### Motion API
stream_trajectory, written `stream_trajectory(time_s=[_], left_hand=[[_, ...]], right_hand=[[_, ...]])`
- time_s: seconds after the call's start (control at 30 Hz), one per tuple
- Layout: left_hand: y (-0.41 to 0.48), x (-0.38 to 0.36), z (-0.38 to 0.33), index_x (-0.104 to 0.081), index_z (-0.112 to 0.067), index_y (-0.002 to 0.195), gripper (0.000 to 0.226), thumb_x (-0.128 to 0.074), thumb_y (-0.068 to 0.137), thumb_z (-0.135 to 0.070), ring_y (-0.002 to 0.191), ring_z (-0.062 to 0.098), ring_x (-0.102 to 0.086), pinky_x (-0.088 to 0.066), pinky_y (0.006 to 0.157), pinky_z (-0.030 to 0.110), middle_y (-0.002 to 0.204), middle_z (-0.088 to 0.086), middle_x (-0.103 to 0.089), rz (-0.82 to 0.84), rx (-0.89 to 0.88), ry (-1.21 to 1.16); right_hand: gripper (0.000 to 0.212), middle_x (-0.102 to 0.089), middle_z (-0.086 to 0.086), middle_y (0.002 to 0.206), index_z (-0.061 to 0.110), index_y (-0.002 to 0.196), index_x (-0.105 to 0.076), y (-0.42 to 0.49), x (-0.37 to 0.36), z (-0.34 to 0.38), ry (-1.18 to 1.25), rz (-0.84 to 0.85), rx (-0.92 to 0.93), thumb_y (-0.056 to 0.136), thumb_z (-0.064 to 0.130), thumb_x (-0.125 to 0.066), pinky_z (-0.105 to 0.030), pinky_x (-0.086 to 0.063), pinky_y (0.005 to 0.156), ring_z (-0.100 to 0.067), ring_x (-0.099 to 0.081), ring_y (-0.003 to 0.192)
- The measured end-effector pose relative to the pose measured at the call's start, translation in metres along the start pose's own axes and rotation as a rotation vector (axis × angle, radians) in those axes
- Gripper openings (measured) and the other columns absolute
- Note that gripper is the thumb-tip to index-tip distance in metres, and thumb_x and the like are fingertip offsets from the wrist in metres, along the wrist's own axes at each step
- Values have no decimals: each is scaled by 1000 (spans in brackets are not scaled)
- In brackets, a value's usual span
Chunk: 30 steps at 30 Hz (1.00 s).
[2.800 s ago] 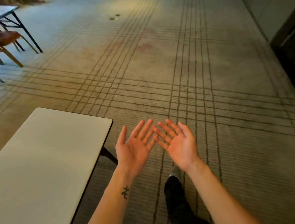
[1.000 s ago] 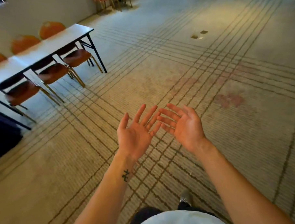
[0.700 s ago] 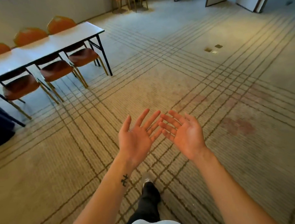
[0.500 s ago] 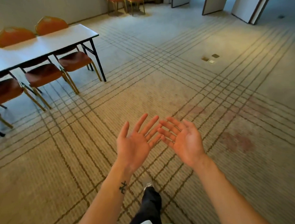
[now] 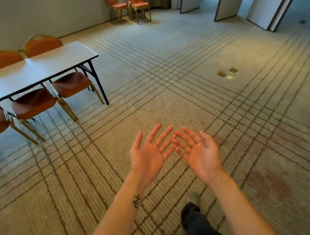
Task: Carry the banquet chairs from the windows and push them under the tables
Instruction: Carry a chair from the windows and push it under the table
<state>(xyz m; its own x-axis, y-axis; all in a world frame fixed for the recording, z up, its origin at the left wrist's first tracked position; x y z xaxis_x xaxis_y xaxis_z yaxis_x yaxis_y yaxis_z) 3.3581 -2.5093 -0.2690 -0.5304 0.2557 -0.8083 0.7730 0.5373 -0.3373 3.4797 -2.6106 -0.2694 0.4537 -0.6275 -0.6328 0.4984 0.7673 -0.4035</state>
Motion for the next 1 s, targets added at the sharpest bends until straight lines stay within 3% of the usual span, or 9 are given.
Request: stream_trajectory(time_s=[0.2, 0.53, 1.0], left_hand=[[153, -23, -27, -45, -12, 151, 65, -33, 105, -55, 138, 42, -50, -24, 124, 55, 148, 23, -54, -61, -23, 13], [367, -85, -107, -46, -13, 151, 64, -32, 105, -55, 139, 41, -49, -23, 124, 54, 148, 23, -54, -127, -119, -26], [677, -65, -278, -48, -12, 149, 64, -33, 104, -55, 138, 40, -51, -25, 124, 53, 145, 24, -56, -197, -88, -112]], right_hand=[[53, -65, -15, 136, 9, 141, -56, 154, 7, 59, -24, 40, -26, 106, 42, -33, -49, -43, 108, -35, -60, 127], [54, -65, -14, 137, 10, 141, -55, 379, -36, 179, -58, 146, -117, 104, 44, -34, -43, -47, 96, -30, -64, 120], [51, -66, -13, 135, 8, 136, -58, 712, -140, 246, -150, 113, -156, 102, 40, -36, -44, -48, 97, -30, -64, 118]])
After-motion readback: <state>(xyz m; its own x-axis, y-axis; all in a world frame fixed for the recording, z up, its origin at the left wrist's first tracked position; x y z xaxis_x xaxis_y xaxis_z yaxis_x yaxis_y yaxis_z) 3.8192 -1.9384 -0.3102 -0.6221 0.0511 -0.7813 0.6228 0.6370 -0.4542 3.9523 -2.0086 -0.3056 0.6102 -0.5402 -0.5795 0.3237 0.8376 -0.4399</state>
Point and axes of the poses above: each hand's wrist, its own y-axis towards the middle knuckle, its own x-axis out of the back of the hand, z = x × y, the point moved 4 cm from there along y, towards the middle knuckle
